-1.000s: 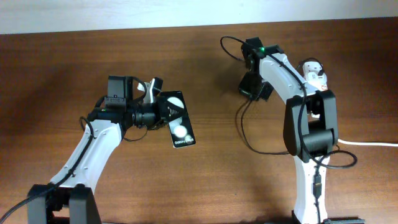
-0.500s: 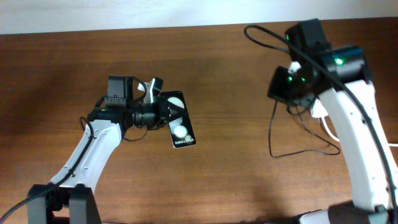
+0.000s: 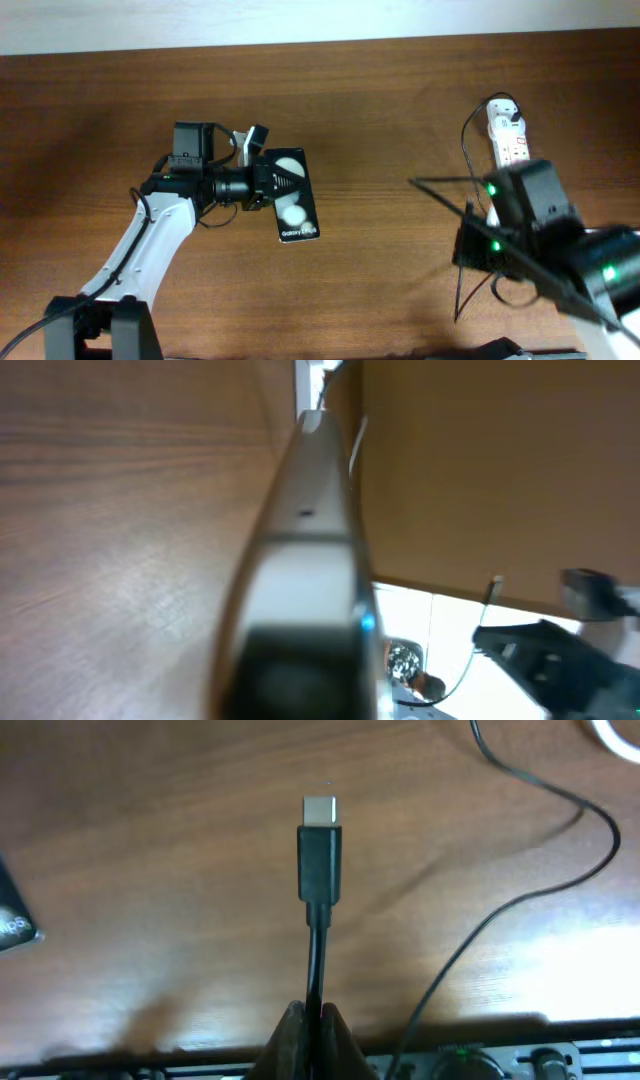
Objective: Plug charger to phone and switch on socket
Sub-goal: 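Carry the cable plug toward the phone's bottom port with right gripper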
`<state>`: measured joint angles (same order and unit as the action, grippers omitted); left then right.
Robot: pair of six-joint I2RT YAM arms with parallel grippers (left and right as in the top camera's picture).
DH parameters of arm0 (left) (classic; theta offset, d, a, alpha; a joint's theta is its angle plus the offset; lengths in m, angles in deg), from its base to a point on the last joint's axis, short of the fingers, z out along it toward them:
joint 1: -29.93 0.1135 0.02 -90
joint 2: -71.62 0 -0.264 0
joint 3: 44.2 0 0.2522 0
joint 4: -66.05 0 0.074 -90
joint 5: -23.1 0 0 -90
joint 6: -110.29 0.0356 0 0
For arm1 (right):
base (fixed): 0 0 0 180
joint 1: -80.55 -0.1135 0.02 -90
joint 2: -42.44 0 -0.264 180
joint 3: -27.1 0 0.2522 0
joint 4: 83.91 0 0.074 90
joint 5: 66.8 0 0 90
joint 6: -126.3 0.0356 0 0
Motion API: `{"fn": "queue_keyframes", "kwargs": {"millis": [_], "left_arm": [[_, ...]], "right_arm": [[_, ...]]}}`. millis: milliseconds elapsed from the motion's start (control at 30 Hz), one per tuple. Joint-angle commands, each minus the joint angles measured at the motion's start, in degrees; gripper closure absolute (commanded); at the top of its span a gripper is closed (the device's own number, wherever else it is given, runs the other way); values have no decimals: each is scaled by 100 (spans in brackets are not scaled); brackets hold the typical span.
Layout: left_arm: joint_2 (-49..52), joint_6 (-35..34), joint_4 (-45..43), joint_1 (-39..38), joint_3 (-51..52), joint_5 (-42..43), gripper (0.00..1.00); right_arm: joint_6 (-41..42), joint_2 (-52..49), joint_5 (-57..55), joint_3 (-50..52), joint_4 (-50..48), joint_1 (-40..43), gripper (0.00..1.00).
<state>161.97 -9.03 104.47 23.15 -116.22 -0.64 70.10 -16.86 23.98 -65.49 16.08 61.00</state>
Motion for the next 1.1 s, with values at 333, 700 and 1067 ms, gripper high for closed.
{"fn": "queue_keyframes", "kwargs": {"millis": [333, 700, 1067], "left_arm": [[-76, -1058, -2173, -411, -11, 555, 100], [-76, -2258, -3320, -409, -11, 195, 100], [-76, -2511, -3414, -409, -11, -160, 100]], "right_arm": [[-603, 1572, 1211, 1646, -828, -37, 96], [-1252, 1499, 2269, 2105, -1777, -37, 96], [-1209, 433, 2210, 2103, -3067, -1211, 96]]}}
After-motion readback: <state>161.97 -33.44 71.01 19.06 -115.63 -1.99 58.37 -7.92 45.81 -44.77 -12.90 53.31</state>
